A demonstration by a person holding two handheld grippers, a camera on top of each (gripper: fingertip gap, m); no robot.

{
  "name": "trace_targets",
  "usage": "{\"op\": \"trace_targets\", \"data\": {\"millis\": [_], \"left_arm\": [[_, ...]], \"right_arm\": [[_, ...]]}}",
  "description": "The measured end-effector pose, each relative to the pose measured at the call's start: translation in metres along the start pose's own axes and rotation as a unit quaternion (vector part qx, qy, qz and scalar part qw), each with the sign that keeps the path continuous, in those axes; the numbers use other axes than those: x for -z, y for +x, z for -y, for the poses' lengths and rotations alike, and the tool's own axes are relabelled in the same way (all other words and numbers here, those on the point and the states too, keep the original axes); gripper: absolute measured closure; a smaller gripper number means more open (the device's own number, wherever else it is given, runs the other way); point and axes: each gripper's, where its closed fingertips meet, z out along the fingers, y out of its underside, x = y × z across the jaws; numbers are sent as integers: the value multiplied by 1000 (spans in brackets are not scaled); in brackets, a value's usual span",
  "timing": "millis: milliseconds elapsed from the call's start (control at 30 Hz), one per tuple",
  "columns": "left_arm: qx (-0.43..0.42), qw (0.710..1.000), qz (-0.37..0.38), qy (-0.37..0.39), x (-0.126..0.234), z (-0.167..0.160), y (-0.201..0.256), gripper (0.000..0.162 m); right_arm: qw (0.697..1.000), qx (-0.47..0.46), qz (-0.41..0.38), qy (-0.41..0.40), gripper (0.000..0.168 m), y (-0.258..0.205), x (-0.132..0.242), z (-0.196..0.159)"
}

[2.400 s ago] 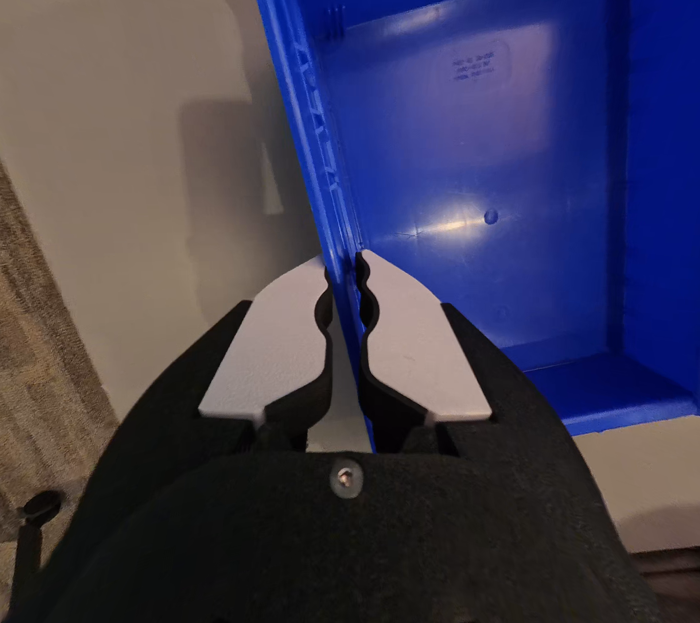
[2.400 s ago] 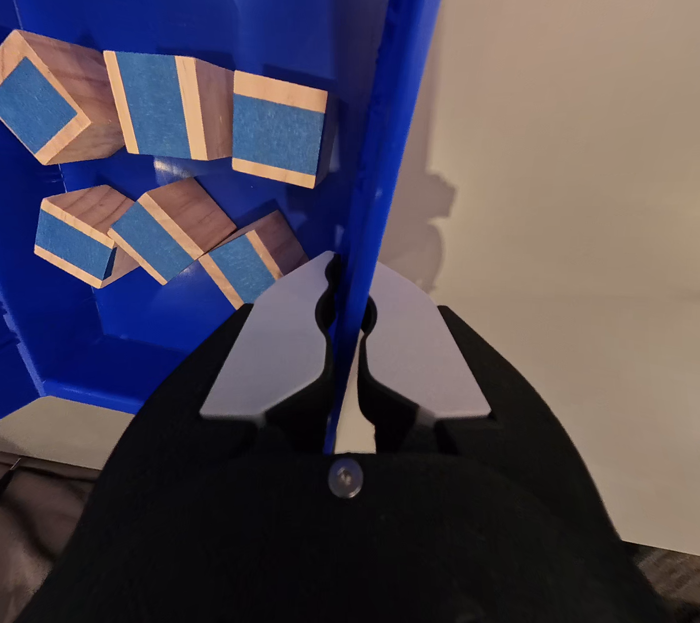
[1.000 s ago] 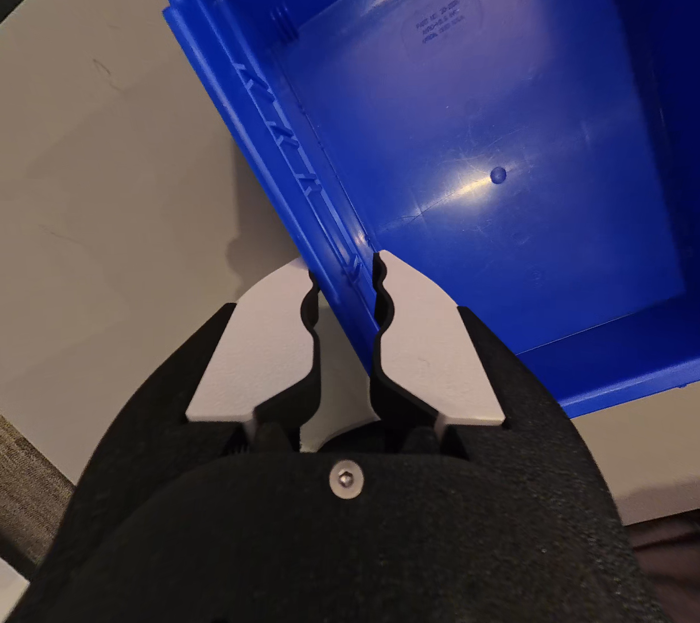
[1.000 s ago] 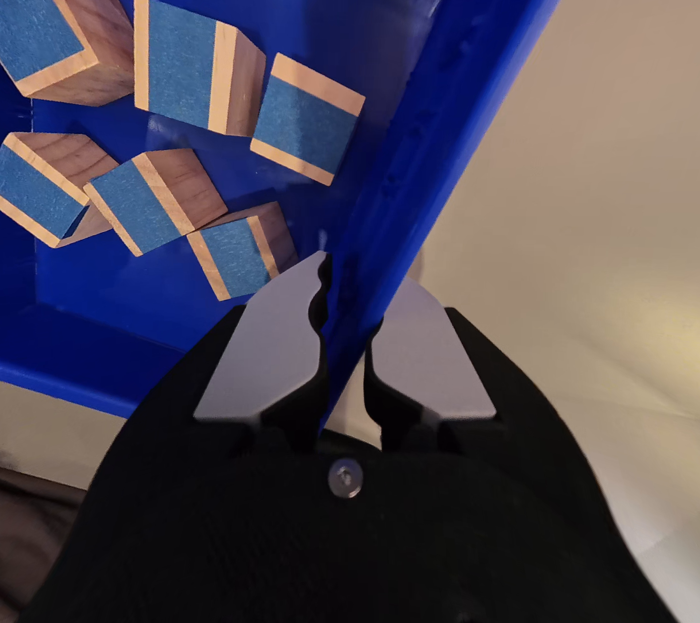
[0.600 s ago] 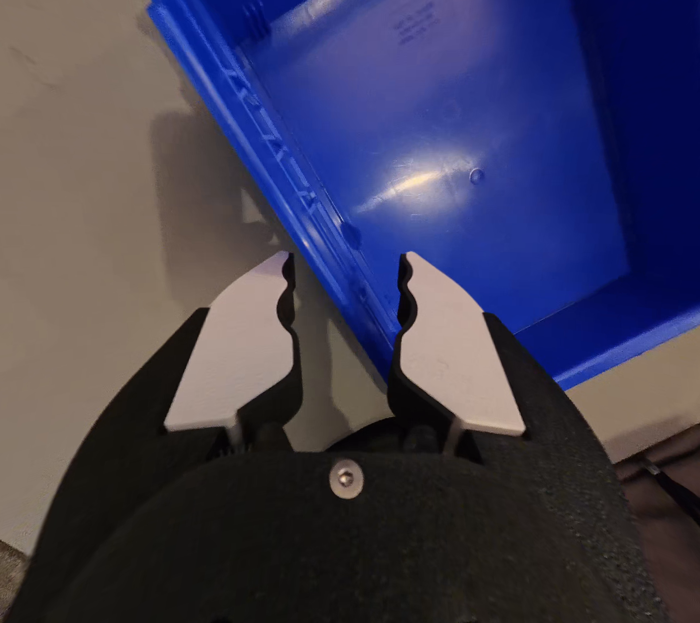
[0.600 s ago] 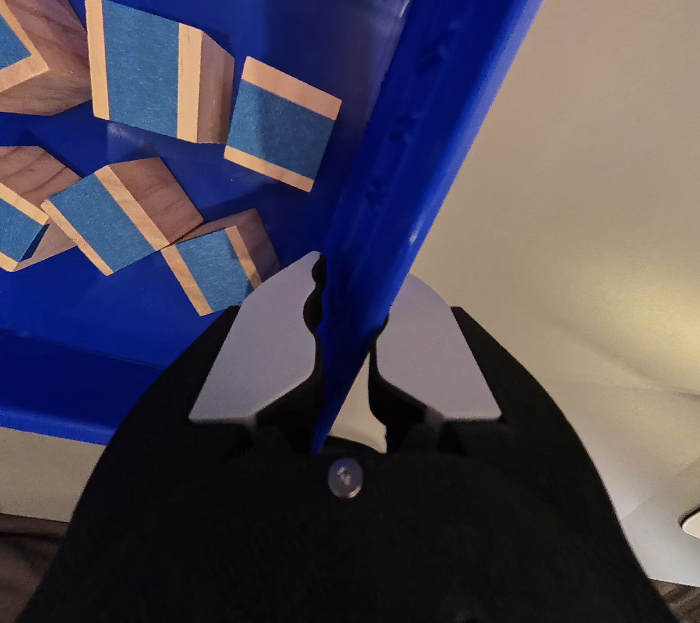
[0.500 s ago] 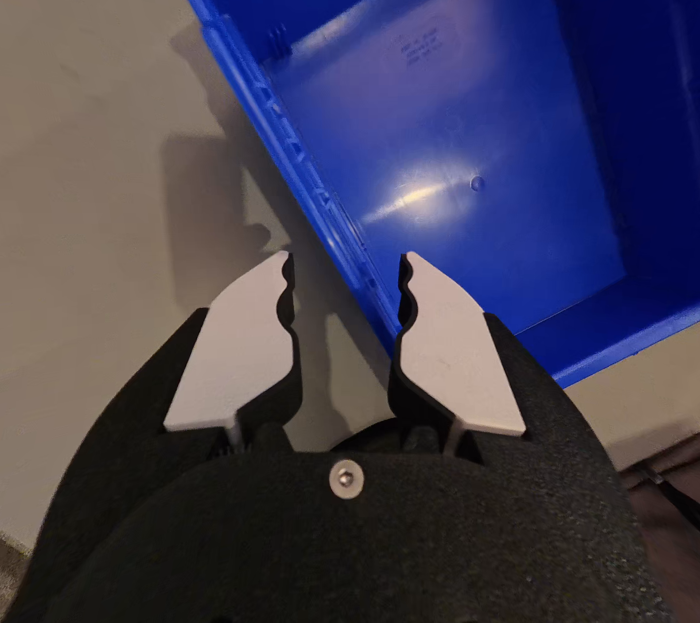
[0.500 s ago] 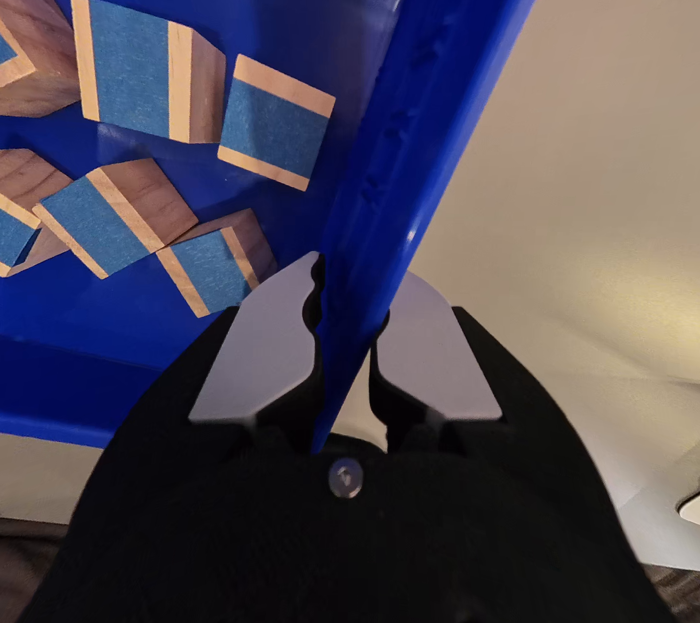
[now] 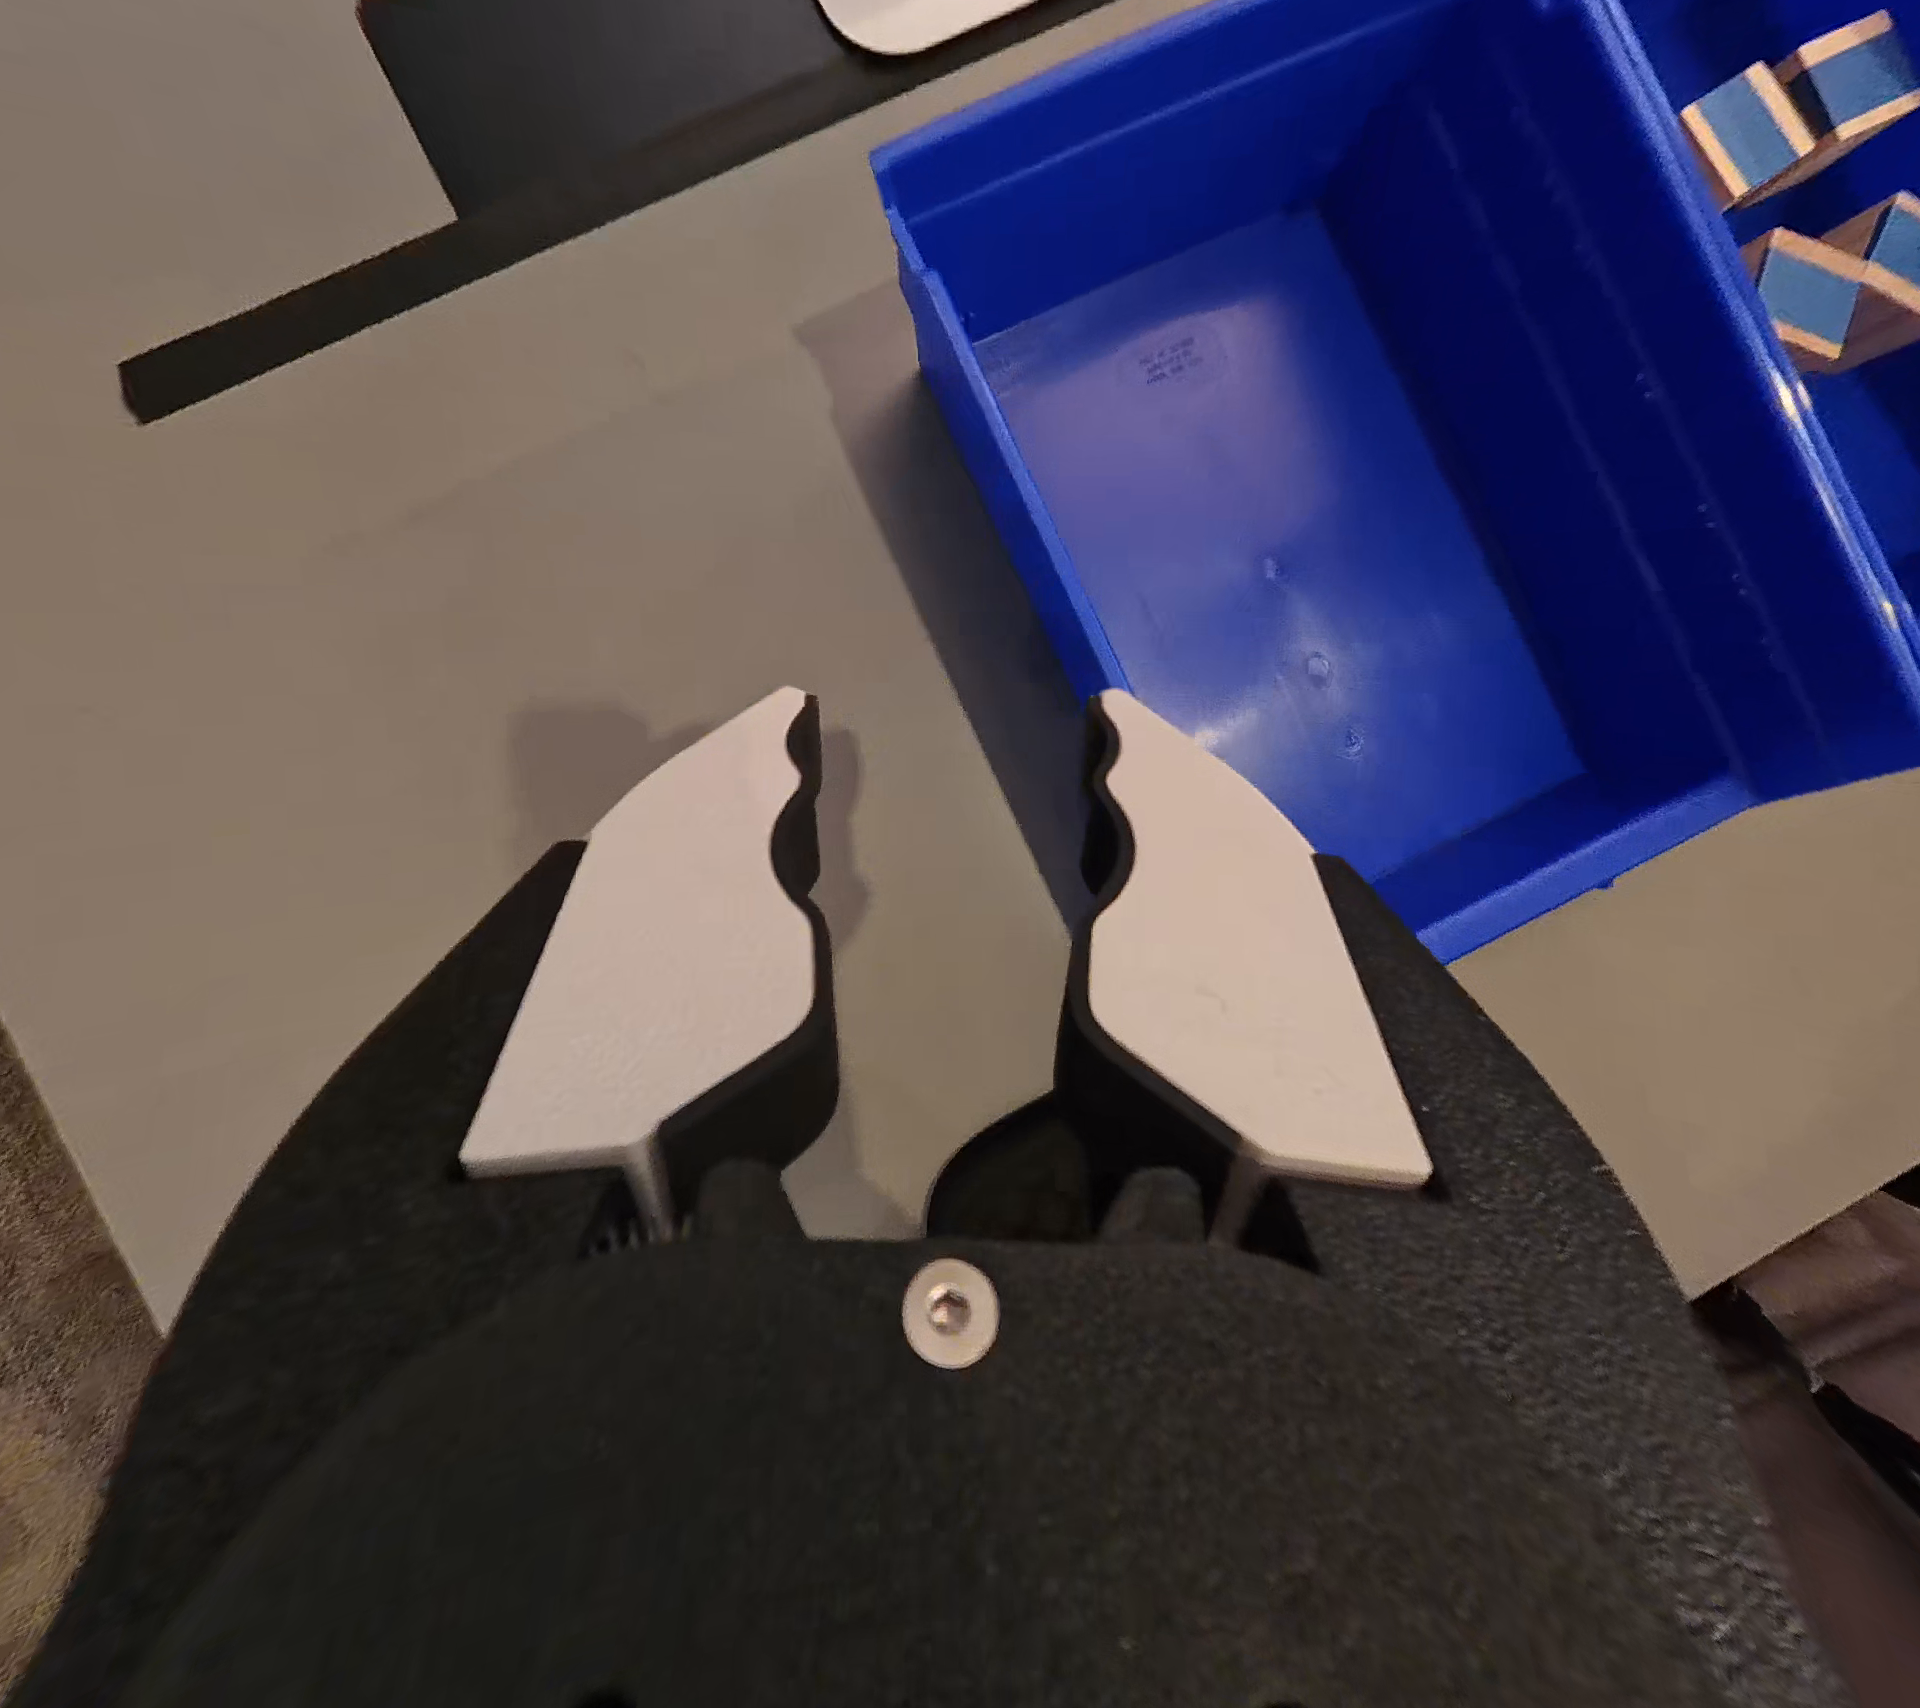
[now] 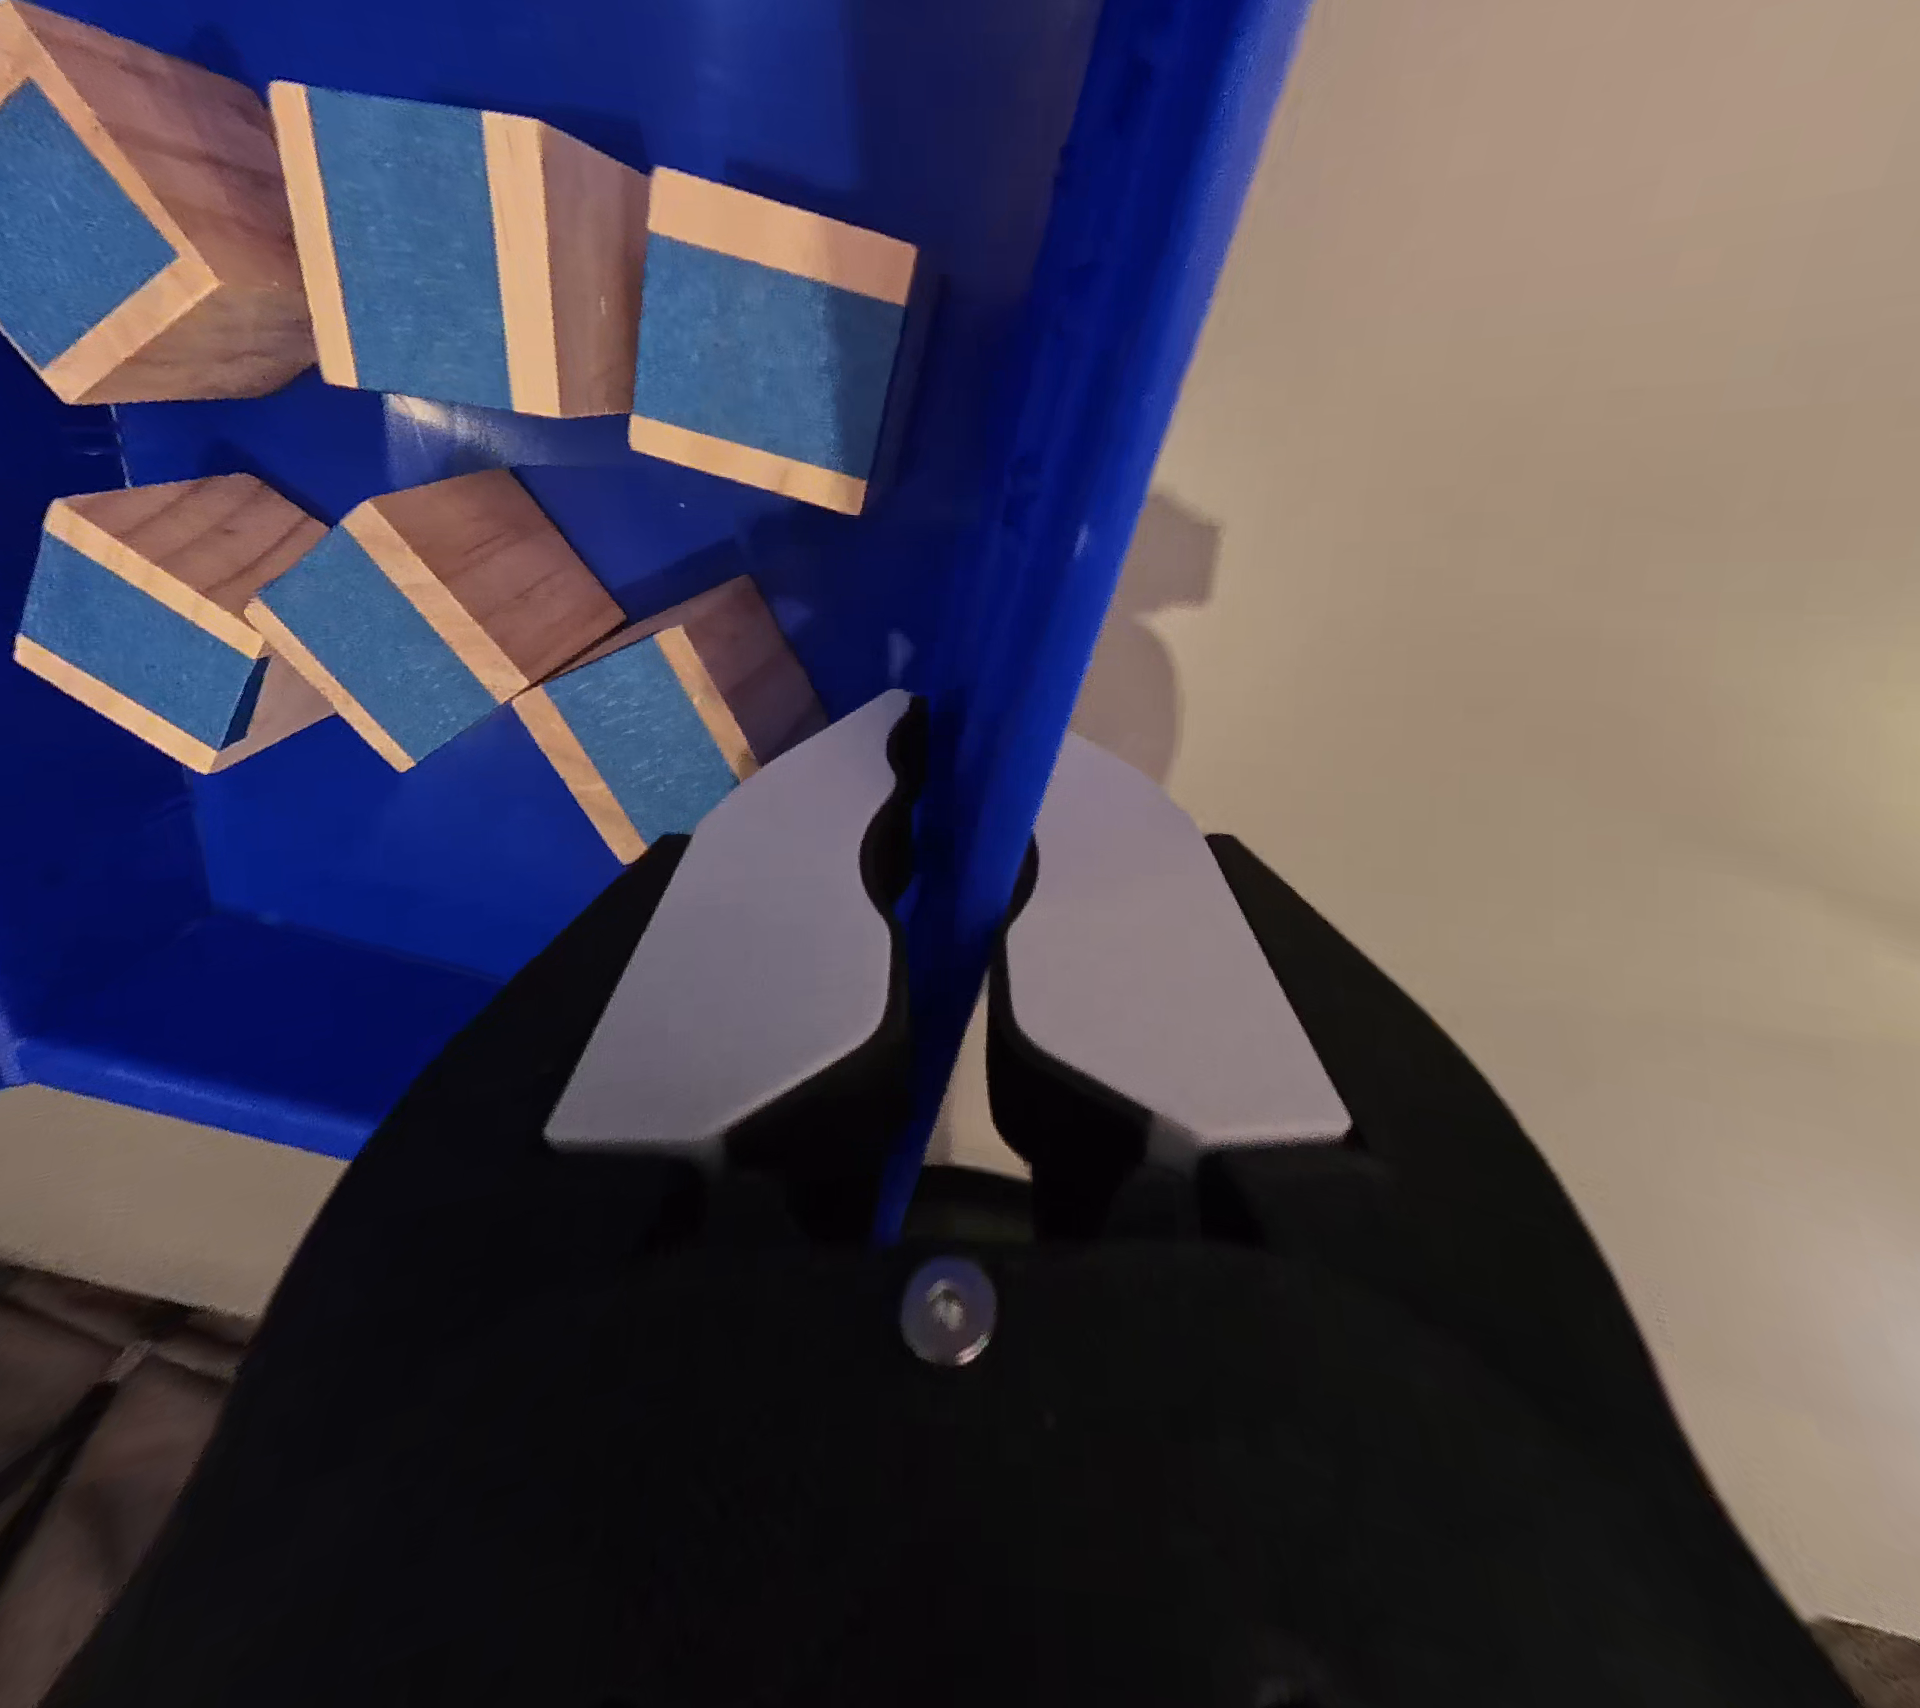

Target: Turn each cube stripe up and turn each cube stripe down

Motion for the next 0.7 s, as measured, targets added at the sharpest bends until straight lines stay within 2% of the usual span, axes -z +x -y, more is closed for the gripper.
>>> {"op": "trace_targets", "data": {"millis": [133,267,433,700], "left_arm": [[-5,1000,-22,11,7,1,4,115],[-26,999,-34,15,11,1,9,117],[-37,997,-49,42,25,4,11,121],[-3,989,-72,132,69,7,-12,122]], "right_arm": [[997,-53,44,-22,158,-3,-1,-2],[996,-59,37,-56,161,-2,0,-4],[995,-72,50,-55,162,9,0,3],[992,-99,34,-70,160,37,22,-10]]}}
